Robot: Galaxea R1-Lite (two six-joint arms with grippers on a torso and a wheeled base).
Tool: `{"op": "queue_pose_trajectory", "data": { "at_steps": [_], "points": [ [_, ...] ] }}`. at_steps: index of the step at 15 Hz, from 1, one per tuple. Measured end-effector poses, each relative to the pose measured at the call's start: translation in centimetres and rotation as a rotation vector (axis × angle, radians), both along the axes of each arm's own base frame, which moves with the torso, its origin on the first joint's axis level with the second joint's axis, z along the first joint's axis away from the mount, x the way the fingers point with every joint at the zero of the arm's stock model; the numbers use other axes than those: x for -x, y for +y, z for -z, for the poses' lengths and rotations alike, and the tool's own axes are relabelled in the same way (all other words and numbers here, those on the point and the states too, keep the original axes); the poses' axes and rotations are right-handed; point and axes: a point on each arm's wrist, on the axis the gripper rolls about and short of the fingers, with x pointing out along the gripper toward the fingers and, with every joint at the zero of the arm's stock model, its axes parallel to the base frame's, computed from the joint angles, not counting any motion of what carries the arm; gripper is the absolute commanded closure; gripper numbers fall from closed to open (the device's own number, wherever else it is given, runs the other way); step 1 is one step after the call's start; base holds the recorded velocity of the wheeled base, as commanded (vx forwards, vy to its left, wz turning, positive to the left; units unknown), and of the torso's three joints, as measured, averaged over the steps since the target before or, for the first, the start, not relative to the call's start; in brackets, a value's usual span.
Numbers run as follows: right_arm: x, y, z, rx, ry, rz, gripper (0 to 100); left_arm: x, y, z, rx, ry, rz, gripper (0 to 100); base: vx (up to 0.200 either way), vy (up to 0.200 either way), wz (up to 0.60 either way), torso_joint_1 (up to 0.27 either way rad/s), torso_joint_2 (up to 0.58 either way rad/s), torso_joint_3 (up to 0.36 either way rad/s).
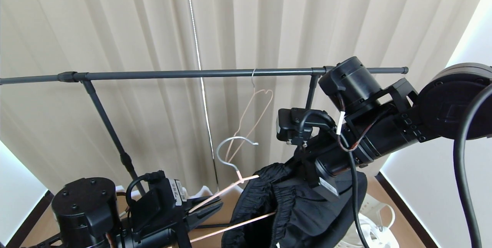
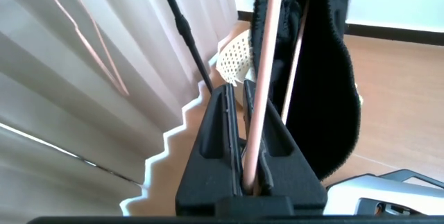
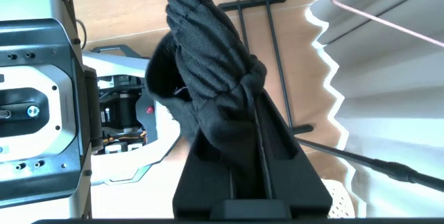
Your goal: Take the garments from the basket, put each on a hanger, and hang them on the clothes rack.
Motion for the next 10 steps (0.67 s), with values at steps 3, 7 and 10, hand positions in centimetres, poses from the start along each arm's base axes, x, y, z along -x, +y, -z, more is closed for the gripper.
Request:
{"op": "queue_pose_trajectory", "data": {
  "at_steps": [3,7,10],
  "points": [
    [0.0,-0.11,-0.07,-0.001,-0.001,0.003,100,-0.17,-0.07,-0.06,0.011,0.008,-0.006,100,0.0,0.0,0.0,0.0,0.0,0.0],
    [0.0,-0.24,-0.15,-0.003,-0.003,0.008,100,-0.37,-0.1,-0.22,0.034,0.016,-0.016,0,0.0,0.0,0.0,0.0,0.0,0.0],
    [0.28,-0.7,-0.16,0.002,-0.001,0.015,100,-0.55,-0.07,-0.32,0.053,0.031,-0.024,0,0.0,0.0,0.0,0.0,0.0,0.0]
  ]
}}
